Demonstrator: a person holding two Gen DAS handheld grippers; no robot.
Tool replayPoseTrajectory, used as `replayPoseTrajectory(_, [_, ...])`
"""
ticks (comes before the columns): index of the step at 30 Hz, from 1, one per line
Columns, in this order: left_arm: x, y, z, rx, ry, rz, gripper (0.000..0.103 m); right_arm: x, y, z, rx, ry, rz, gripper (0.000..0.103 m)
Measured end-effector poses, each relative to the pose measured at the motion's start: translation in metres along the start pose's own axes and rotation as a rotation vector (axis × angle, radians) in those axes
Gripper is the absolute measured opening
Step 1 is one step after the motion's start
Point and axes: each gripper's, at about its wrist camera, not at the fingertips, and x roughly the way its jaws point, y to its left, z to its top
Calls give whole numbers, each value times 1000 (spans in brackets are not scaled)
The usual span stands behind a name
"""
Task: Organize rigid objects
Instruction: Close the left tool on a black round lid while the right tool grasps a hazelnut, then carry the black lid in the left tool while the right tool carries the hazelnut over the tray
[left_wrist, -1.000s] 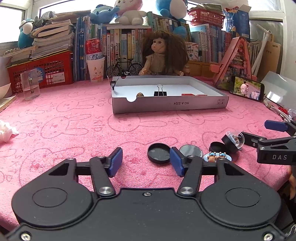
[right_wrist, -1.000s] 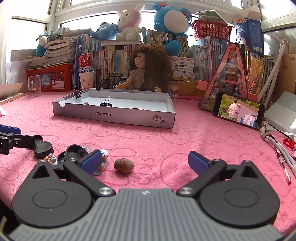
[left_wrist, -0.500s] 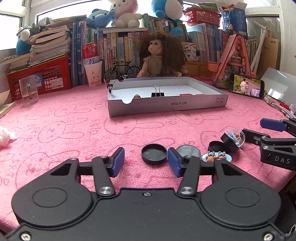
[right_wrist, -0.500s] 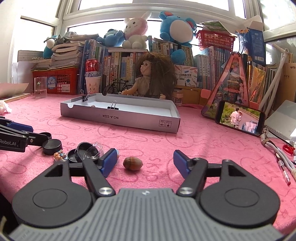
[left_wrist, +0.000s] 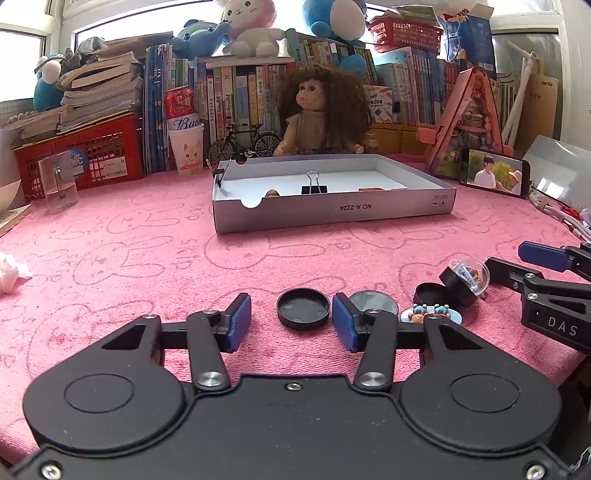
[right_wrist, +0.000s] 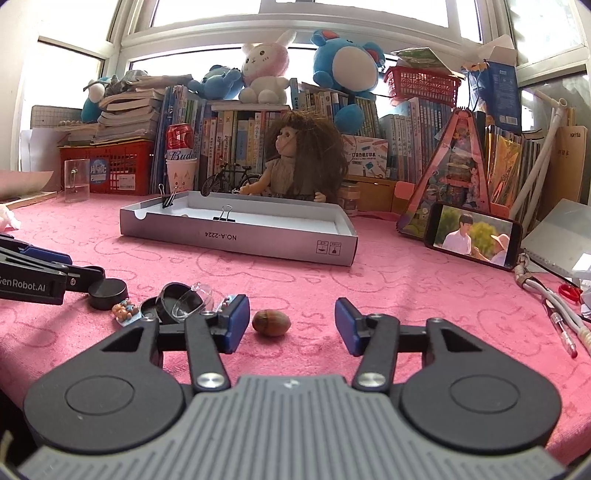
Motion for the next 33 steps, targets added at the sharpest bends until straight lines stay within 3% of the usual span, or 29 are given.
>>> replayPoseTrajectory(4, [0,-1,0,5,-4,-14,36,2,2,-1,3,19,10,48])
replayPoseTrajectory(5, [-1,-1,-1,5,-5,-17,30,2,2,-1,4,27,14,43])
replayPoseTrajectory(8, [-1,-2,0,-1,-6,-10,29,4,1,0,29,57,34,27])
replayPoseTrajectory(20, [1,3,23,-44,-29,12,29,10,-4,16,52,32,23,27])
replayPoseTrajectory(33, [34,19,89,-79,-66,-6,29,59,-32,64,135,50,11,27])
